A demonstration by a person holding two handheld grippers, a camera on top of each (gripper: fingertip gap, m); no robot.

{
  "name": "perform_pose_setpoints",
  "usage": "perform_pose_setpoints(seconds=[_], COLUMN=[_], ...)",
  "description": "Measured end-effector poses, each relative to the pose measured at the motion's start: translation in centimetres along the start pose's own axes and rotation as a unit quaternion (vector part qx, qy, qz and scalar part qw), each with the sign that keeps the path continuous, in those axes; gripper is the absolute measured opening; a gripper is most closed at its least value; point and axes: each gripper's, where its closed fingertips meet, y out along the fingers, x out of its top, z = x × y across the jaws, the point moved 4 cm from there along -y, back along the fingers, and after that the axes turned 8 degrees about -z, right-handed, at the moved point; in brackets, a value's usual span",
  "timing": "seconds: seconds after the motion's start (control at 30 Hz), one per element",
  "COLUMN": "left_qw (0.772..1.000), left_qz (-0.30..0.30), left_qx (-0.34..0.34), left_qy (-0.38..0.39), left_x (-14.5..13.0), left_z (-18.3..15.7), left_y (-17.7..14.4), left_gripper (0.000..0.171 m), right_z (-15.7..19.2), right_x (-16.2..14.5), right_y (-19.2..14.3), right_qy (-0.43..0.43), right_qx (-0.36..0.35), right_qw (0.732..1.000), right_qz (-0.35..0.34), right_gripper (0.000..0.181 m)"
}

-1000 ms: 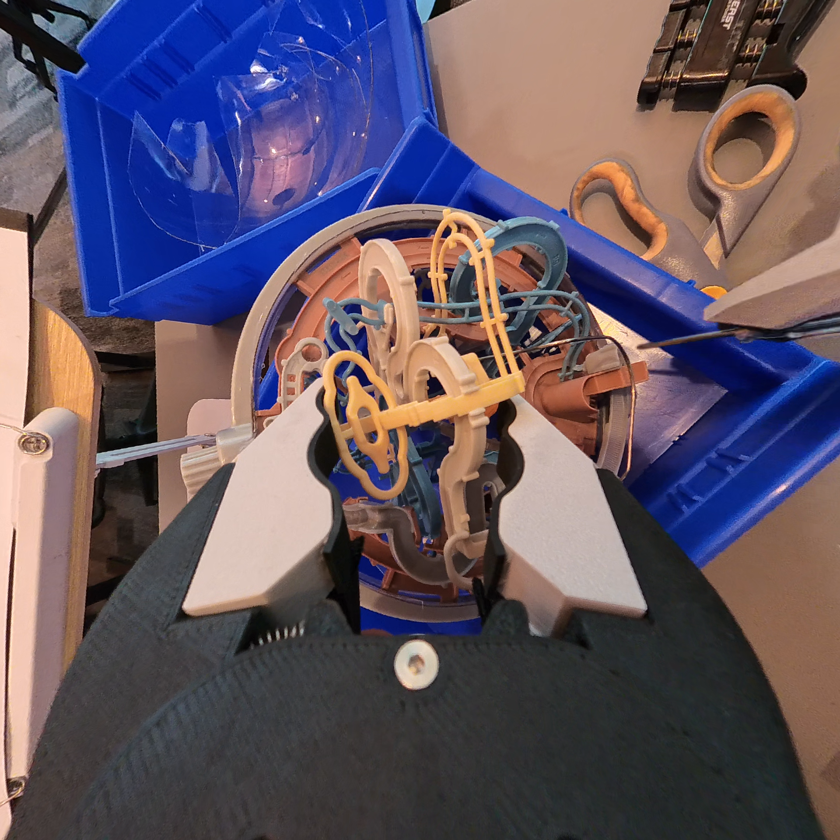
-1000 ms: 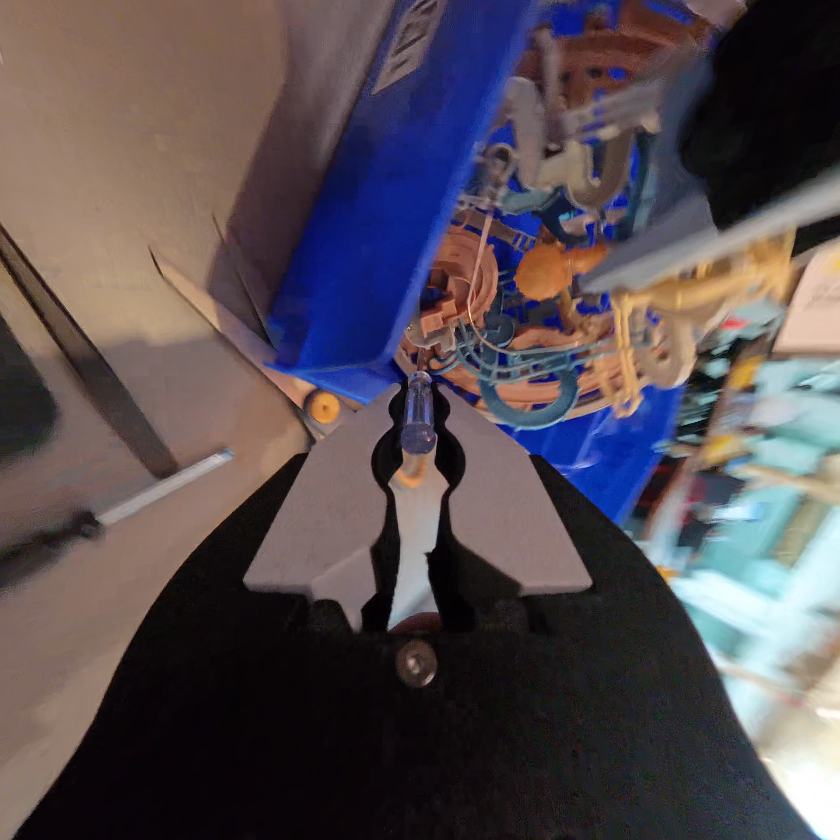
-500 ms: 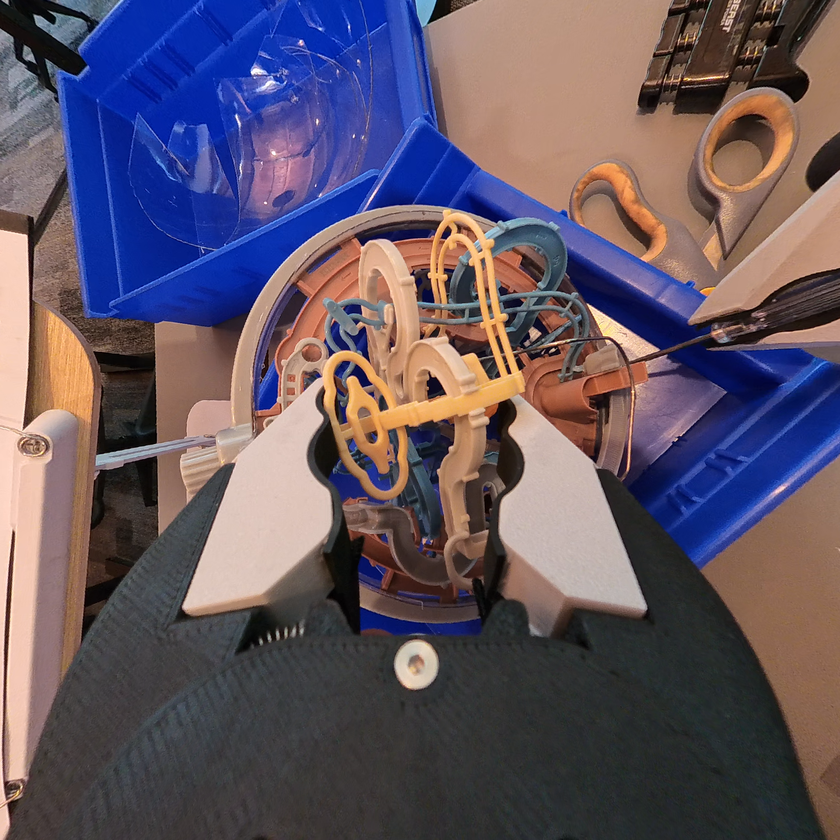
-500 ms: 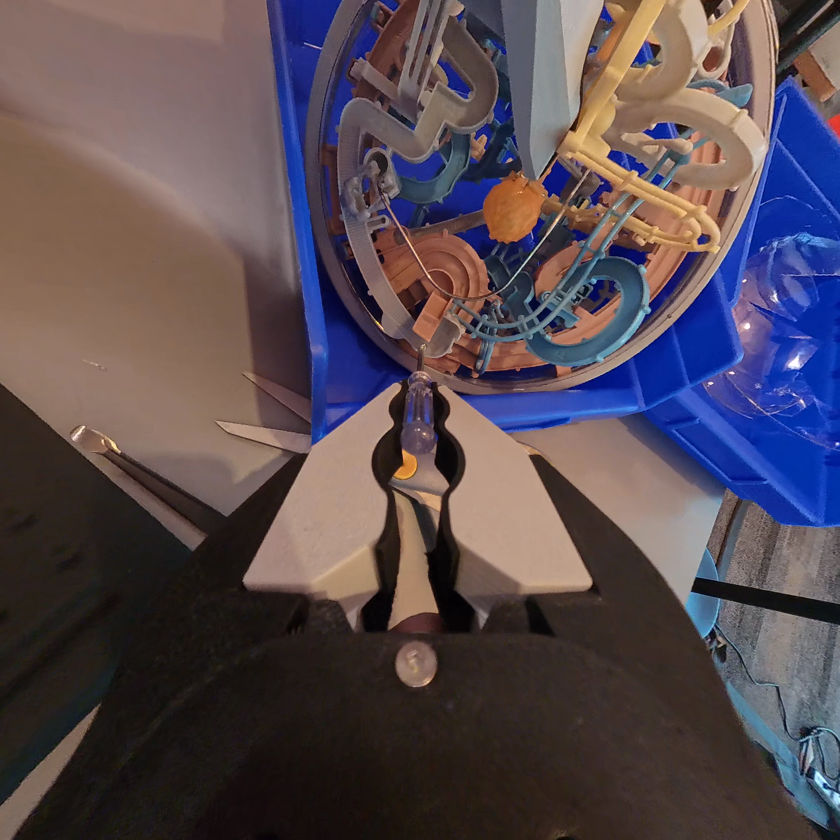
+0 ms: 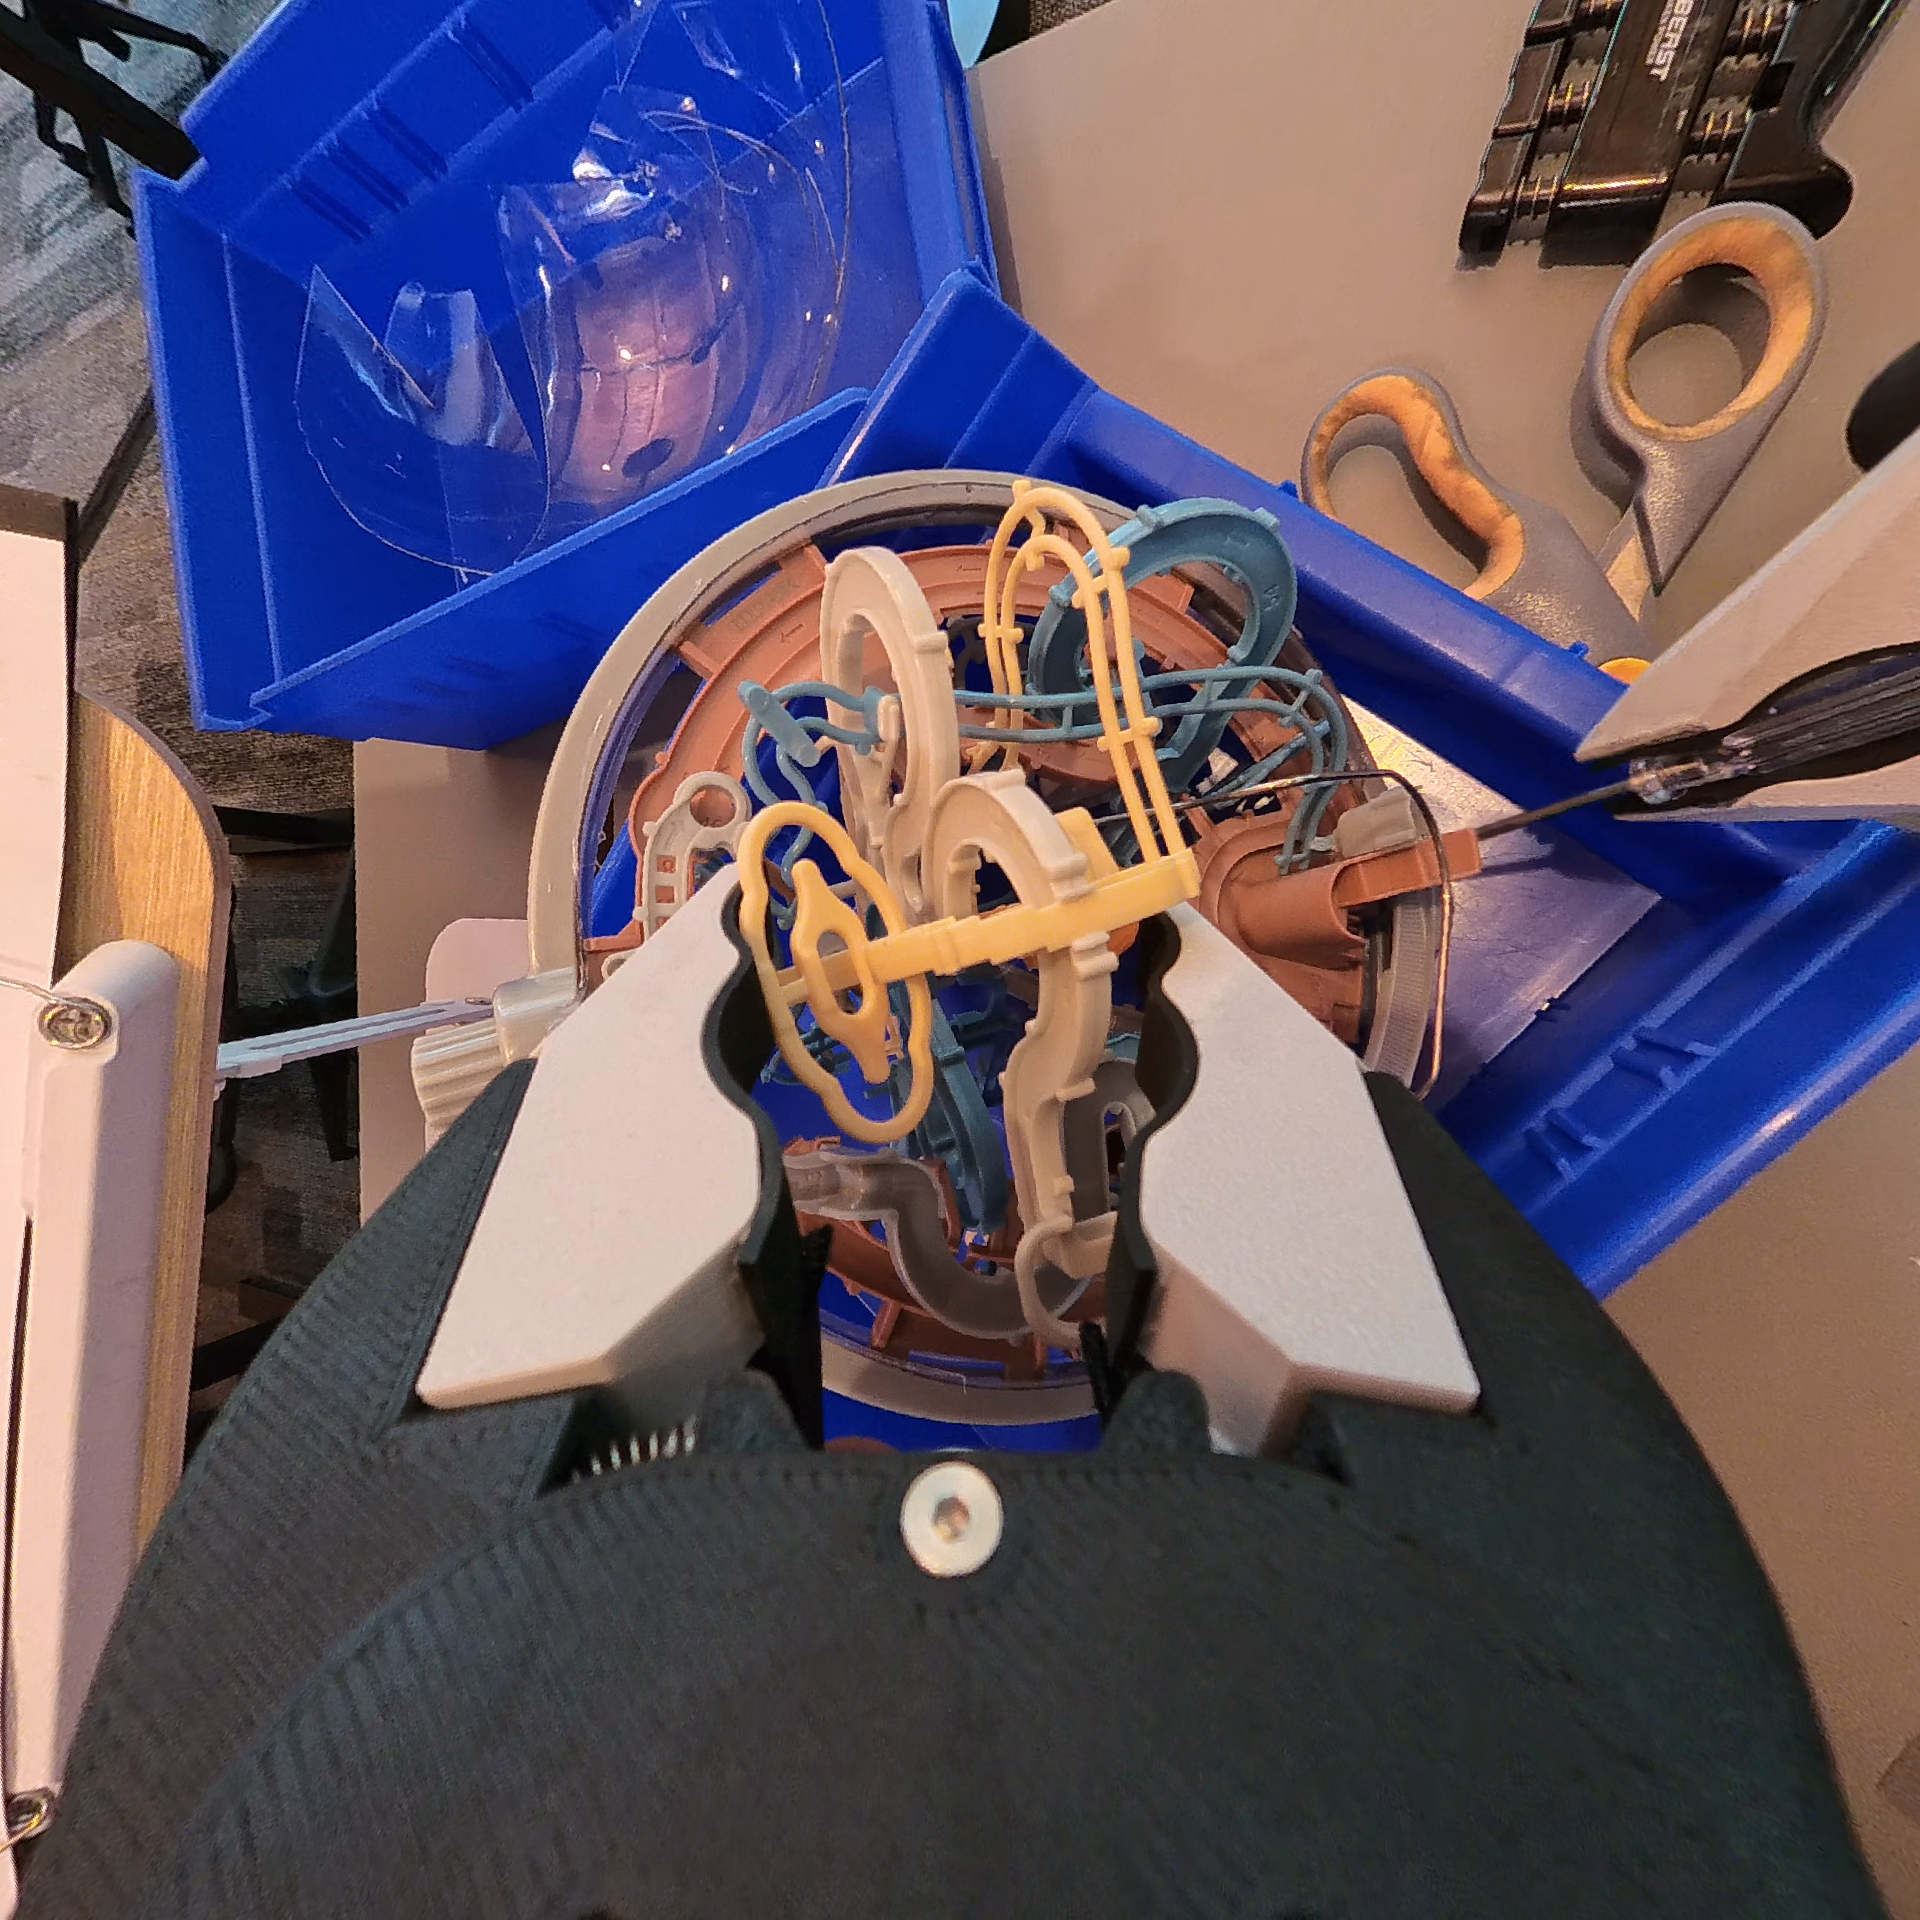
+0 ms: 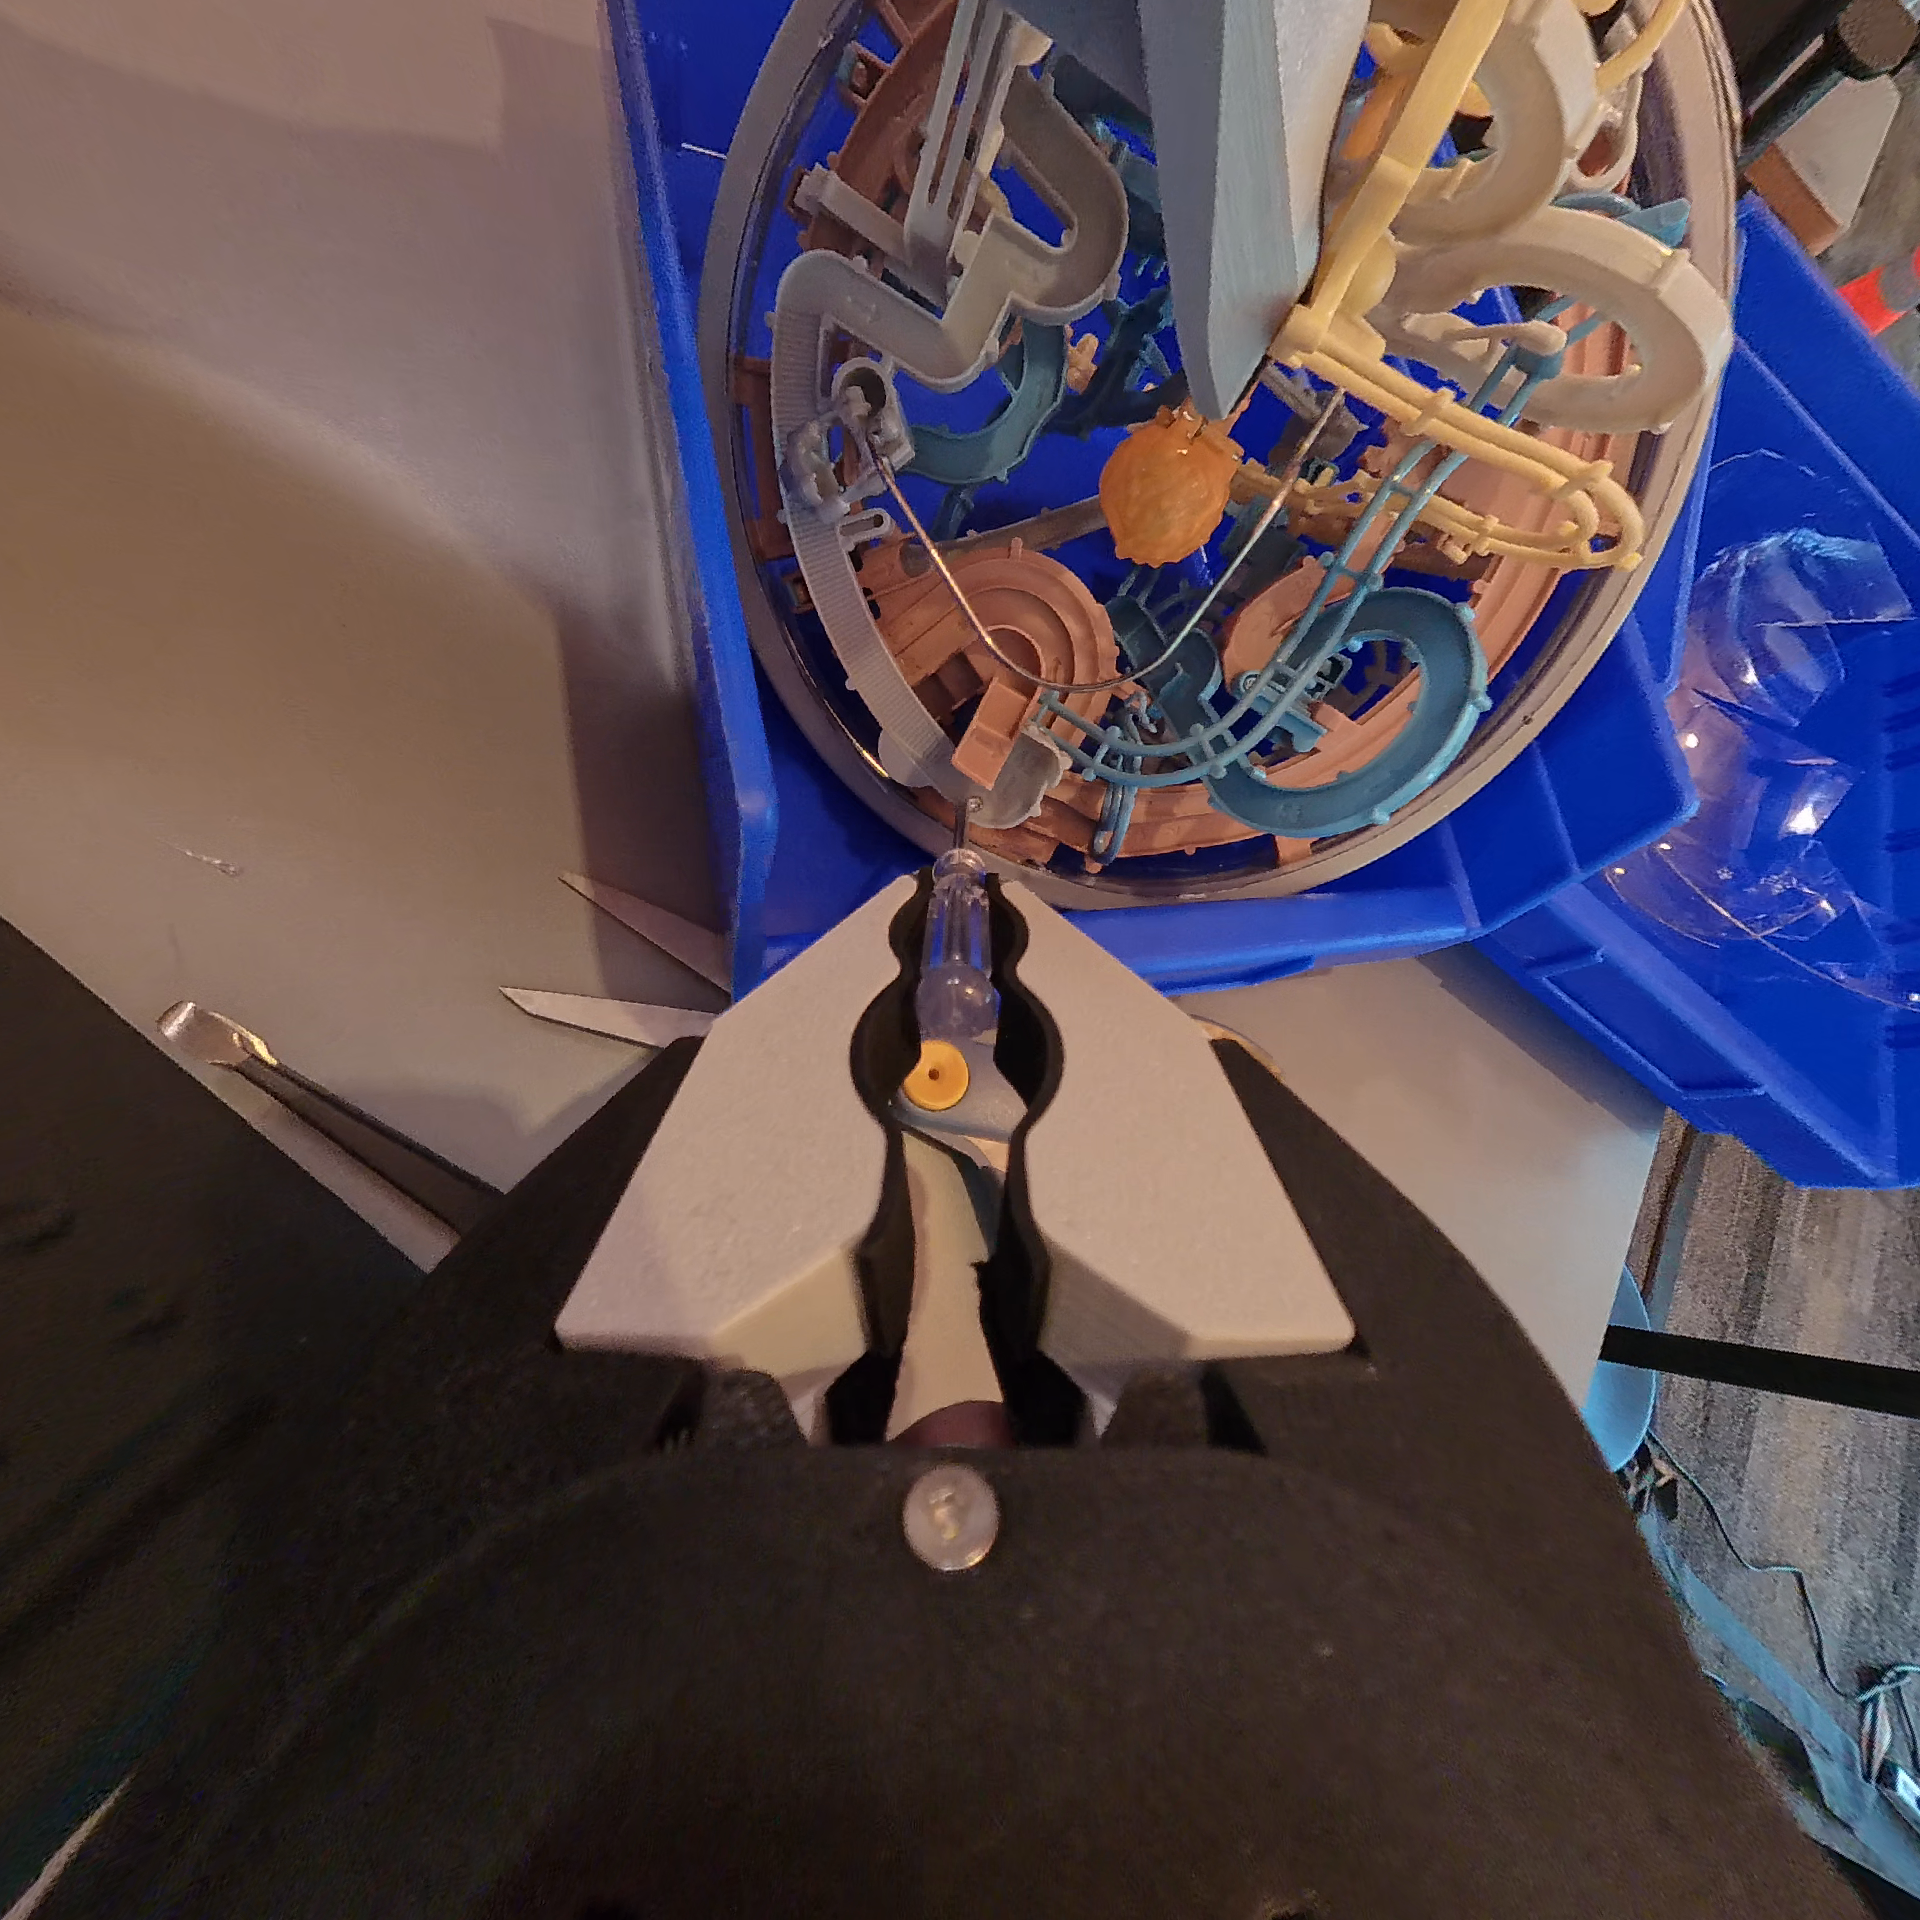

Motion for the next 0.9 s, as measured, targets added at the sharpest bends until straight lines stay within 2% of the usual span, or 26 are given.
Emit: perform_pose_setpoints(seconds=[0.9], left_qw=[1.0], left_qz=[-0.002], left_qx=[0.0], left_qy=[-0.001], left_x=[0.1], left_z=[-0.05], left_y=[0.09], left_gripper=[0.068], right_z=[0.14], right_x=[-0.26], right_y=[-0.21], right_qy=[0.019], right_qx=[-0.03], right_qw=[0.999], right_qz=[-0.011], right_gripper=[0.006])
